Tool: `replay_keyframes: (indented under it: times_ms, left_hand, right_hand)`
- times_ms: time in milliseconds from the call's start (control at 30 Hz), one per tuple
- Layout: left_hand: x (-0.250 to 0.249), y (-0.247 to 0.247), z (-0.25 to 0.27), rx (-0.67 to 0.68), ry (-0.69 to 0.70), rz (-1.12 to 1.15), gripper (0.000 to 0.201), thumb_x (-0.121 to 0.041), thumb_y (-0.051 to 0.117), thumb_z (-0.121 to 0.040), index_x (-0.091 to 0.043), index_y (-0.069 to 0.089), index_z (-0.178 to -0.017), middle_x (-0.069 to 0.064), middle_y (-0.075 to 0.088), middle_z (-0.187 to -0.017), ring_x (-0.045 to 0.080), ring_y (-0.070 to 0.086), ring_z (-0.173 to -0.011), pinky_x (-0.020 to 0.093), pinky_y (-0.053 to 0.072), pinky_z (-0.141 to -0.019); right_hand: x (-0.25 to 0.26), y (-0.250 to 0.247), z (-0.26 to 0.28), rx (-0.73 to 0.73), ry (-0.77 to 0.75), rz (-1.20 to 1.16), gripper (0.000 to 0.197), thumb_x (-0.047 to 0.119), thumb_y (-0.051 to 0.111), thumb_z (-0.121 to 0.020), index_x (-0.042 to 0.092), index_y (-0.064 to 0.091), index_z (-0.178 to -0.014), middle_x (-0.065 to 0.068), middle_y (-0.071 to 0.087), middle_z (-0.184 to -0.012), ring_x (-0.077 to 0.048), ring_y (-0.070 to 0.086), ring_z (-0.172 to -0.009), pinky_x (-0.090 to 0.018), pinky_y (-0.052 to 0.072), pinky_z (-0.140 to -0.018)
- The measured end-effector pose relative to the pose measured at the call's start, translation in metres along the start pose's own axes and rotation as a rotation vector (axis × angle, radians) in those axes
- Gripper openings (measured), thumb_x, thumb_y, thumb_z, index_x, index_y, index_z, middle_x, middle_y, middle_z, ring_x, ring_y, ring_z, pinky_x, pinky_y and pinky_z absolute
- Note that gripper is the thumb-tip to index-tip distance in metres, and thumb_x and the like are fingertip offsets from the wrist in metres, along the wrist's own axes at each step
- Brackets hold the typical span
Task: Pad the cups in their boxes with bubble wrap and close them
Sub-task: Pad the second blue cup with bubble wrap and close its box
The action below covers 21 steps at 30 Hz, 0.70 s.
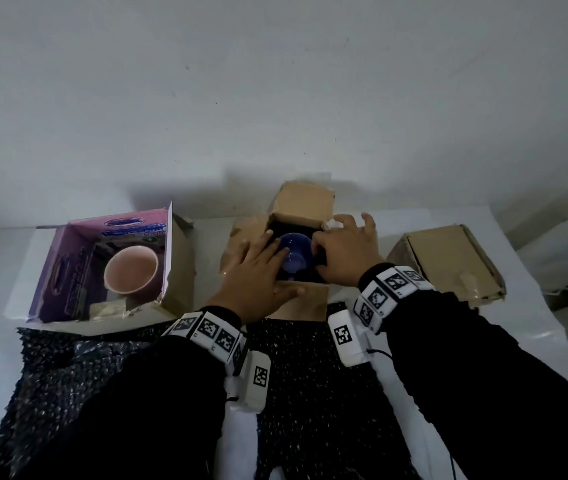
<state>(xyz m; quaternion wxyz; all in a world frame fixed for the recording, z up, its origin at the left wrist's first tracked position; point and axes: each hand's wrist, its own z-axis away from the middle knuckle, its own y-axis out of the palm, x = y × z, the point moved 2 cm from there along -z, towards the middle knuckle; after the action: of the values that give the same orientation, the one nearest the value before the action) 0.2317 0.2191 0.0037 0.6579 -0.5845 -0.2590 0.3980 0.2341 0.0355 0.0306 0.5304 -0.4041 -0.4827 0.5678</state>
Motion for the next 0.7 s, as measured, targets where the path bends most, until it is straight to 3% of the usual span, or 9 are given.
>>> replay_keyframes:
  times_ms: [67, 133, 200, 300, 367, 467, 567, 633, 700]
  left_hand:
    - [-0.006, 0.004, 0.012, -0.046, 0.021, 0.008, 0.092, -0.074, 0.004, -0.079, -0.022, 0.033, -0.149, 0.002, 0.021, -0.161, 0.019, 0.0, -0.15, 0.045, -0.003, -0.119]
    - [-0.016, 0.005, 0.024, -0.092, 0.026, 0.053, 0.069, -0.061, 0.019, -0.091, -0.024, 0.038, -0.146, 0.003, 0.024, -0.16, 0.022, 0.011, -0.149, 0.043, 0.002, -0.119]
    - [-0.024, 0.005, 0.037, -0.172, 0.004, 0.087, 0.049, -0.041, 0.042, -0.097, -0.027, 0.041, -0.143, 0.002, 0.027, -0.158, 0.022, 0.02, -0.146, 0.039, 0.01, -0.118]
    - [-0.03, 0.008, 0.059, -0.262, -0.044, 0.159, 0.048, -0.031, 0.053, -0.093, -0.029, 0.043, -0.14, 0.001, 0.032, -0.154, 0.024, 0.029, -0.14, 0.039, 0.022, -0.114]
    - [-0.034, 0.015, 0.077, -0.366, -0.04, 0.209, 0.045, -0.029, 0.058, -0.09, -0.021, 0.048, -0.133, 0.005, 0.039, -0.148, 0.027, 0.036, -0.134, 0.043, 0.033, -0.107]
    - [-0.038, 0.032, 0.106, -0.521, -0.097, 0.28, 0.04, -0.038, 0.056, -0.089, -0.016, 0.053, -0.122, 0.006, 0.047, -0.135, 0.029, 0.045, -0.122, 0.044, 0.043, -0.095]
    - [-0.04, 0.058, 0.127, -0.382, -0.195, 0.351, 0.052, -0.053, 0.048, -0.087, -0.017, 0.051, -0.124, 0.007, 0.041, -0.137, 0.032, 0.044, -0.121, 0.046, 0.046, -0.094]
    - [-0.039, 0.074, 0.133, -0.108, -0.26, 0.371, 0.059, -0.056, 0.053, -0.087, -0.021, 0.044, -0.134, 0.008, 0.031, -0.144, 0.035, 0.039, -0.127, 0.048, 0.044, -0.099]
    - [-0.038, 0.083, 0.139, 0.086, -0.272, 0.36, 0.068, -0.055, 0.059, -0.086, -0.024, 0.036, -0.142, 0.007, 0.023, -0.15, 0.034, 0.03, -0.135, 0.049, 0.039, -0.105]
  right_hand:
    - [-0.004, 0.004, 0.014, -0.005, 0.012, -0.11, 0.025, 0.047, 0.062, -0.077, 0.037, 0.057, -0.1, 0.006, 0.059, -0.123, -0.023, 0.031, -0.136, -0.056, 0.006, -0.112]
    - [-0.006, 0.011, 0.033, -0.066, 0.02, -0.14, 0.028, 0.052, 0.058, -0.082, 0.038, 0.059, -0.106, 0.008, 0.057, -0.128, -0.021, 0.031, -0.136, -0.054, 0.011, -0.112]
    - [-0.006, 0.018, 0.055, -0.234, 0.041, -0.149, 0.03, 0.056, 0.052, -0.086, 0.038, 0.06, -0.109, 0.013, 0.055, -0.132, -0.02, 0.032, -0.136, -0.053, 0.018, -0.111]
    - [-0.005, 0.025, 0.089, -0.503, 0.065, -0.182, 0.029, 0.05, 0.051, -0.088, 0.034, 0.061, -0.11, 0.01, 0.058, -0.128, -0.023, 0.041, -0.128, -0.047, 0.024, -0.105]
    - [-0.005, 0.032, 0.111, -0.577, 0.02, -0.322, 0.029, 0.039, 0.055, -0.088, 0.023, 0.06, -0.111, 0.001, 0.062, -0.116, -0.027, 0.051, -0.11, -0.043, 0.036, -0.094]
    - [0.001, 0.051, 0.149, -0.617, -0.061, -0.475, 0.016, 0.026, 0.055, -0.087, 0.014, 0.057, -0.097, -0.005, 0.059, -0.092, -0.026, 0.054, -0.083, -0.042, 0.047, -0.07]
    - [0.008, 0.083, 0.183, -0.465, 0.04, -0.482, 0.021, 0.043, 0.053, -0.086, 0.022, 0.051, -0.089, 0.003, 0.054, -0.083, -0.022, 0.053, -0.079, -0.039, 0.048, -0.065]
    - [0.011, 0.107, 0.193, -0.187, 0.194, -0.455, 0.052, 0.06, 0.062, -0.078, 0.024, 0.049, -0.114, 0.002, 0.053, -0.104, -0.022, 0.052, -0.098, -0.037, 0.05, -0.075]
    - [0.015, 0.123, 0.196, 0.069, 0.316, -0.472, 0.086, 0.057, 0.076, -0.069, 0.02, 0.037, -0.136, -0.005, 0.048, -0.124, -0.026, 0.049, -0.115, -0.04, 0.049, -0.088]
